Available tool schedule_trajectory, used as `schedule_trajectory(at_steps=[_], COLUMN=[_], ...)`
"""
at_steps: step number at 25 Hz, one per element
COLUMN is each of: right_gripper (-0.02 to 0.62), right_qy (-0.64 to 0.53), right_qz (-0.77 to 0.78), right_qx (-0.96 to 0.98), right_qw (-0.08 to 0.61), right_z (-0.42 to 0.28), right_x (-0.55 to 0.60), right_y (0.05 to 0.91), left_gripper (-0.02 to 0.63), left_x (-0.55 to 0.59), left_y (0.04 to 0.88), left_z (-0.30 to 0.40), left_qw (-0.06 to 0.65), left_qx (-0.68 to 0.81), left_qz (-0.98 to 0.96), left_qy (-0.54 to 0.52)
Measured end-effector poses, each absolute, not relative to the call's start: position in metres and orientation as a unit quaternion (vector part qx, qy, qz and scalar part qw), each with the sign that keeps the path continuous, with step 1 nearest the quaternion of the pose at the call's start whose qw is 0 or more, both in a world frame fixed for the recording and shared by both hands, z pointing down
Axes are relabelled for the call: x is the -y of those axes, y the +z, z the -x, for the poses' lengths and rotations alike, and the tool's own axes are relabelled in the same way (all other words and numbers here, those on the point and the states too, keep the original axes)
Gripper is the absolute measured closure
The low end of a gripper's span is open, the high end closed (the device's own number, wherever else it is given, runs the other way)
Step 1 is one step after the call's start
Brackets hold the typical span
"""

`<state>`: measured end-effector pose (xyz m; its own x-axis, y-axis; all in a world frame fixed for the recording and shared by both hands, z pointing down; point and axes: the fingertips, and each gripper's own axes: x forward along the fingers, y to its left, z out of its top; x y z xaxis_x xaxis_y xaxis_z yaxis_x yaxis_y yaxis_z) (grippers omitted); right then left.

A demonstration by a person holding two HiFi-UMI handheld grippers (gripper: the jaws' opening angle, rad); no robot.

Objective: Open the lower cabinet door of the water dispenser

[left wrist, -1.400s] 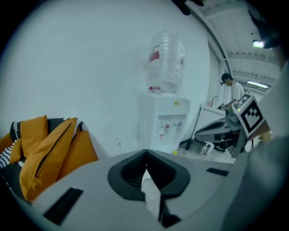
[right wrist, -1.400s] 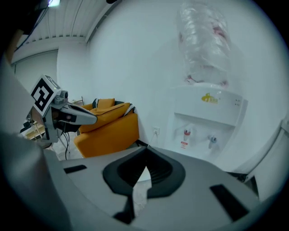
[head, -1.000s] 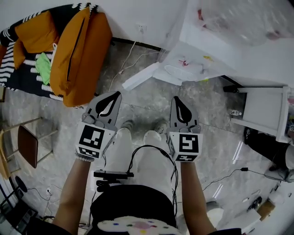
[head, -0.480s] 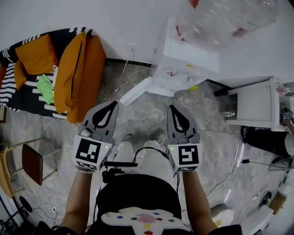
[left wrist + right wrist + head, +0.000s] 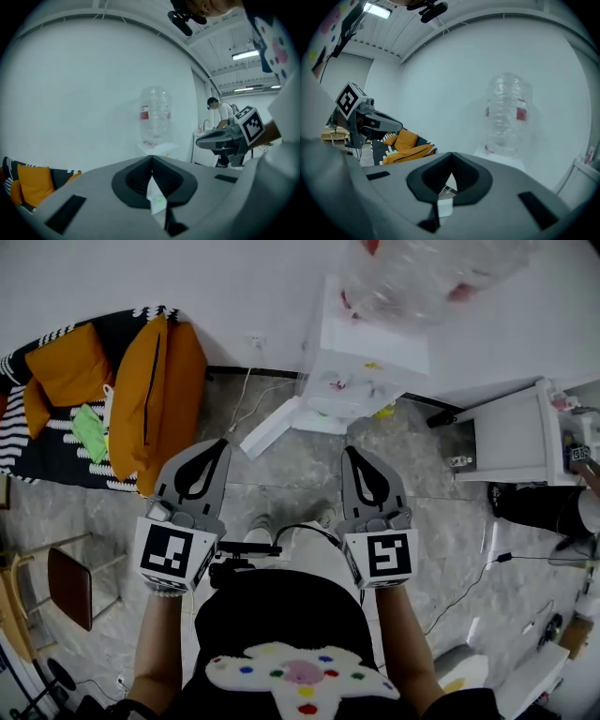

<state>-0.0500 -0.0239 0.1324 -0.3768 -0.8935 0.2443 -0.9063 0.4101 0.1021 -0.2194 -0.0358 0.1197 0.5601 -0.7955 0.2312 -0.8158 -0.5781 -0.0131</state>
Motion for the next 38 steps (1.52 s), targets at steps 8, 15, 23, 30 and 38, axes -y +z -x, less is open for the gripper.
schedule_trajectory(at_steps=[8, 15, 23, 30, 38], right_gripper=[0.591, 0.591, 0.591, 0.591, 0.591], right_qy=[0.011, 0.008, 0.002, 0.0, -0.002], right_qz=[-0.553, -0.555, -0.552, -0.548, -0.549], right_qx=[0.824, 0.823, 0.824, 0.826, 0.825], right_qw=[0.125, 0.123, 0.13, 0.13, 0.132], right_z=[0.051, 0.055, 0.059, 0.062, 0.059], right_x=[0.017, 0.012, 0.016, 0.018, 0.021], right_y=[0.115, 0.111, 0.11, 0.11, 0.109], left_gripper=[0.594, 0.594, 0.594, 0.594, 0.594], left_x=[0.029, 0.023, 0.024, 0.023, 0.027], left_y=[0.114, 0.118, 0.126, 0.132, 0.124], left_z=[0.226, 0.223, 0.219, 0.218, 0.208], left_qw=[0.041, 0.051, 0.064, 0.066, 0.06], left_qx=[0.453, 0.441, 0.428, 0.426, 0.418], left_qz=[-0.885, -0.888, -0.894, -0.894, -0.9], left_qy=[0.105, 0.117, 0.118, 0.124, 0.109])
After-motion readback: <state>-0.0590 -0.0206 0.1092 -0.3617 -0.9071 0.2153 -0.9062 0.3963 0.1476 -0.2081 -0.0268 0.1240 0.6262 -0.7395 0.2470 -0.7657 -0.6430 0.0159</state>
